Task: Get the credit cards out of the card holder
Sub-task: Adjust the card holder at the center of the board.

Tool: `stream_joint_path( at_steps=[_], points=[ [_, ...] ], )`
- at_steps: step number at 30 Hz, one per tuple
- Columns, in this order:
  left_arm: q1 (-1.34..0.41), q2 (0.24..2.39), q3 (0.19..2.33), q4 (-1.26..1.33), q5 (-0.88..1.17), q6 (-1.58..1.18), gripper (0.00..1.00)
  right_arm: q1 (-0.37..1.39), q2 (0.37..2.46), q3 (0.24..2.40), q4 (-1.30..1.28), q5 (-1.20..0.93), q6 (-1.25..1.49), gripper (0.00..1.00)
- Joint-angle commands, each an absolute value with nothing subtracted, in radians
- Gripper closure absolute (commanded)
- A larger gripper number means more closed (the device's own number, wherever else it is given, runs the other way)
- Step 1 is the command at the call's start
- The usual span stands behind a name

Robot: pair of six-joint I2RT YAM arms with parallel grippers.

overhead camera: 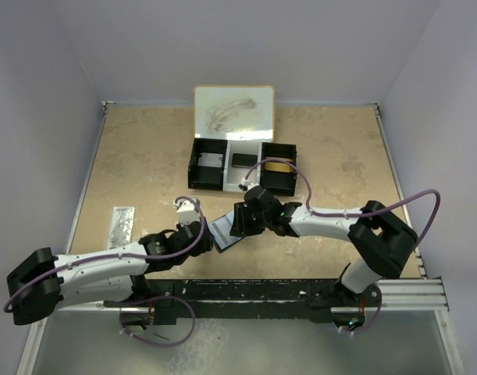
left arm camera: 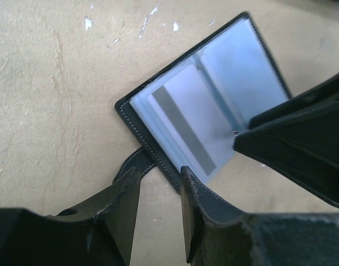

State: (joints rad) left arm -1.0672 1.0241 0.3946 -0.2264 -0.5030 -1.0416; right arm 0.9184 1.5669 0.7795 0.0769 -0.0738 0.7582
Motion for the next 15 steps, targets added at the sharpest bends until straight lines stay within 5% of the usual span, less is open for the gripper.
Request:
stream_joint_path(
  at_steps=[1,15],
  points=[
    [-1.071,0.923,0.447,-0.222,-0.522,-1.067,0.66,0.873,1.574,0.786,0.142,-0.148,0.727,0.57],
    [-1.07,0.972,0.492,-0.21,-0.515,-1.055,0.51,0.742,1.552,0.789,0.021,-0.024,0.68,0.48]
  ],
)
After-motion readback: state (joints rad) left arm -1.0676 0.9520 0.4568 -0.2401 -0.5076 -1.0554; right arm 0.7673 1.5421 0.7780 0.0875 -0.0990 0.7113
